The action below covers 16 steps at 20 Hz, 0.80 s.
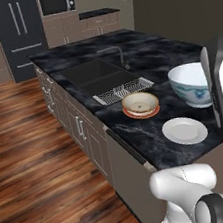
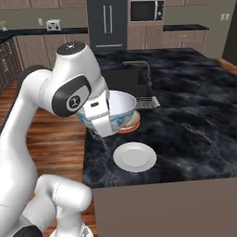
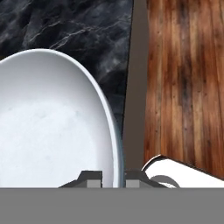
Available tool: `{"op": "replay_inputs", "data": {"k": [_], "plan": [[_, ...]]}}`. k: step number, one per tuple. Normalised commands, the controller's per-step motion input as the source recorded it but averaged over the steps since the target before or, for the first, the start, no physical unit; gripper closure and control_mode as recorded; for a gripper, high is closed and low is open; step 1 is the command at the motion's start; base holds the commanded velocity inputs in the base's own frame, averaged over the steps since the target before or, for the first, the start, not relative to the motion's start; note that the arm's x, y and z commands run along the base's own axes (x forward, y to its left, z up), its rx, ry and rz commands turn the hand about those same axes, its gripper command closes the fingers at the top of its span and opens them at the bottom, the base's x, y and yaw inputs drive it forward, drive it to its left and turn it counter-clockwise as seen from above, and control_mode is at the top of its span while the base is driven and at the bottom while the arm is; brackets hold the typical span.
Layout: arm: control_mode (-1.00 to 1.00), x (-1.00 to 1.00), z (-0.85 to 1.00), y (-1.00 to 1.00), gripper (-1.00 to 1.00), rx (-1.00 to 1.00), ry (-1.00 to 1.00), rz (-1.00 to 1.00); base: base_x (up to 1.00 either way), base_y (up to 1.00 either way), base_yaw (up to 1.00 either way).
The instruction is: Move the bowls from the cabinet to the plates on the dining table.
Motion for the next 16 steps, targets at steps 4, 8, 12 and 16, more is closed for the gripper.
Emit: {"op": "replay_inputs", "data": {"k": [4,8,12,16], "plan": [[-1.0,0.0,-0.26,-0.03,1.0,0.0,-0.01,0.05,0.0,0.0,0.0],[-1.0,0.04,-0.22,-0.01,1.0,0.0,0.01,0.03,0.0,0.0,0.0],[-1.0,0.11,-0.12,-0.06,1.0,-0.01,0.03,0.03,0.0,0.0,0.0],[-1.0,0.15,-0.12,-0.06,1.0,0.0,0.07,0.03,0.0,0.0,0.0]]}}
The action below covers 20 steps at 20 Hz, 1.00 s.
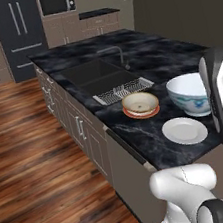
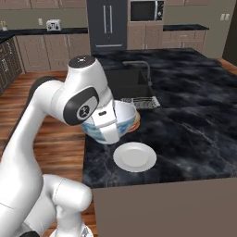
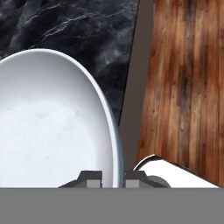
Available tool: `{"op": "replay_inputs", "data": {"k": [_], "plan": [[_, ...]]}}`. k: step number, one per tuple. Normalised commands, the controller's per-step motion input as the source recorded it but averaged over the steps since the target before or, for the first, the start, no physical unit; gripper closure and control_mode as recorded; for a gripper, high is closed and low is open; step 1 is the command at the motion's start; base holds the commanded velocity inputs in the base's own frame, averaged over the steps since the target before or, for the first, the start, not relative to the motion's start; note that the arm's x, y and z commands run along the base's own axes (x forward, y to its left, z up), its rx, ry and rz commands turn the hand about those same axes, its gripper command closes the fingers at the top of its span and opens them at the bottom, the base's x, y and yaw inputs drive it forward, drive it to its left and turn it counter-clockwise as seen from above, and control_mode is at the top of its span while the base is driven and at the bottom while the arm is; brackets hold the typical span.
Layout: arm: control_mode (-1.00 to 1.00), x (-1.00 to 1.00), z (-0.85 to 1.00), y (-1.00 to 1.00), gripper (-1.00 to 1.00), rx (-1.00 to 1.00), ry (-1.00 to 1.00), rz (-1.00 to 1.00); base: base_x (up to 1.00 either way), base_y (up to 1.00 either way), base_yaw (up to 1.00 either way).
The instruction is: Move the bowls from the cabinet to the plates on the dining table.
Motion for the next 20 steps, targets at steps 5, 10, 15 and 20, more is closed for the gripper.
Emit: {"op": "replay_inputs", "data": {"k": [5,10,15,20], "plan": [[-1.0,0.14,-0.15,-0.09,1.0,0.0,0.07,0.03,0.0,0.0,0.0],[-1.0,0.09,-0.19,-0.11,1.0,0.0,0.01,0.02,0.0,0.0,0.0],[-1.0,0.1,-0.23,-0.06,1.0,0.0,-0.04,0.0,0.0,0.0,0.0],[-1.0,0.11,-0.21,-0.09,1.0,0.0,-0.04,0.0,0.0,0.0,0.0]]}}
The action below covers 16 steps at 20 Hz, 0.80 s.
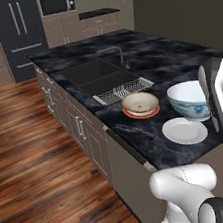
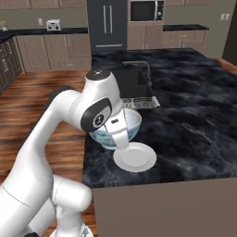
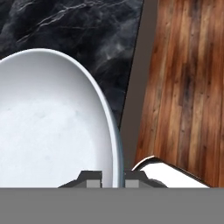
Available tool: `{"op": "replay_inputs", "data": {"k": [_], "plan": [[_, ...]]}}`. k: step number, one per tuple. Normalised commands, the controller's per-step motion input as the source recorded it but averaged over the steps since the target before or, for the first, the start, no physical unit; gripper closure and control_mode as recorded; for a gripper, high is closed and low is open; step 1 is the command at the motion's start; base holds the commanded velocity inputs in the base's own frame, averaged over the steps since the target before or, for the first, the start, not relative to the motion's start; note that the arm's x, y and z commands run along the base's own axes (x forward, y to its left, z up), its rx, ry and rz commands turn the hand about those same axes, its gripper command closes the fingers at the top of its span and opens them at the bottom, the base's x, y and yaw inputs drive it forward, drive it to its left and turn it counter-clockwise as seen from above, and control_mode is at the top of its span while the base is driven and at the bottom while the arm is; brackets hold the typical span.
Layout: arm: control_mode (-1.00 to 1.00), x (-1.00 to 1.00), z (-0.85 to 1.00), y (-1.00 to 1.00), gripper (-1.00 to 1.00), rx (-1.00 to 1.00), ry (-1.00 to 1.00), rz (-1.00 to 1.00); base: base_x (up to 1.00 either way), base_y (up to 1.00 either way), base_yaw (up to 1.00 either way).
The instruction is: Move the bowls from the cabinet to the plates on the dining table.
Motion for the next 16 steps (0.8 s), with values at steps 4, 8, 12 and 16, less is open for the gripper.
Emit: {"op": "replay_inputs", "data": {"k": [4,8,12,16], "plan": [[-1.0,0.16,-0.2,-0.11,1.0,0.0,-0.02,0.0,0.0,0.0,0.0],[-1.0,0.15,-0.2,-0.1,1.0,0.0,-0.01,0.01,0.0,0.0,0.0],[-1.0,0.14,-0.22,-0.09,1.0,0.0,0.0,0.01,0.0,0.0,0.0],[-1.0,0.14,-0.21,-0.08,1.0,0.0,-0.01,0.01,0.0,0.0,0.0]]}}
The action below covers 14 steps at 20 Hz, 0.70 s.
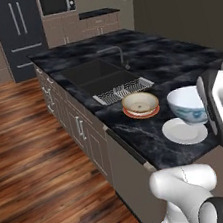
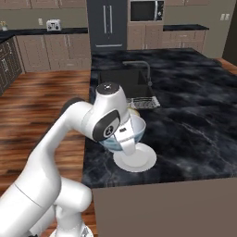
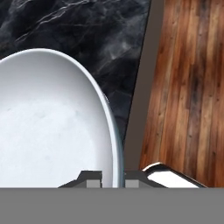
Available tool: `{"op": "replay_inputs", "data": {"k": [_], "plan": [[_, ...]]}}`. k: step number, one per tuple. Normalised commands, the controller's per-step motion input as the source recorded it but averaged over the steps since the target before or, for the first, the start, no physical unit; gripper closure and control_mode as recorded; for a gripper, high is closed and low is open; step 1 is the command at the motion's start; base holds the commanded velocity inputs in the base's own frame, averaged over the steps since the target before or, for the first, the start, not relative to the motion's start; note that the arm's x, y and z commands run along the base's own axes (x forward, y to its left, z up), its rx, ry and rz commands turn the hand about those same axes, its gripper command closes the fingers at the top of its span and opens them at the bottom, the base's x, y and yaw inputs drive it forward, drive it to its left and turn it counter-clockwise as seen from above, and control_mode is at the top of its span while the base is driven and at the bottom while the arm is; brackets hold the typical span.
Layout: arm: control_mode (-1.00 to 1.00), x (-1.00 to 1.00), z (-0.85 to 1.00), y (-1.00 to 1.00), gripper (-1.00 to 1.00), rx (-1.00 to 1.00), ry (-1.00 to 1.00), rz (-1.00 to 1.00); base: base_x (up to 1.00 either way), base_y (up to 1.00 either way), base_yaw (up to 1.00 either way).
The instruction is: Move the bowls from the cabinet to the plates on the dining table.
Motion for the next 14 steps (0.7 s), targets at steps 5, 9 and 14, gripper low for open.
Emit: {"op": "replay_inputs", "data": {"k": [5,9,14], "plan": [[-1.0,0.14,-0.2,-0.07,1.0,0.0,-0.01,0.01,0.0,0.0,0.0],[-1.0,0.13,-0.21,-0.06,1.0,0.0,-0.01,0.01,0.0,0.0,0.0],[-1.0,0.1,-0.21,-0.06,1.0,0.0,-0.02,0.01,0.0,0.0,0.0]]}}
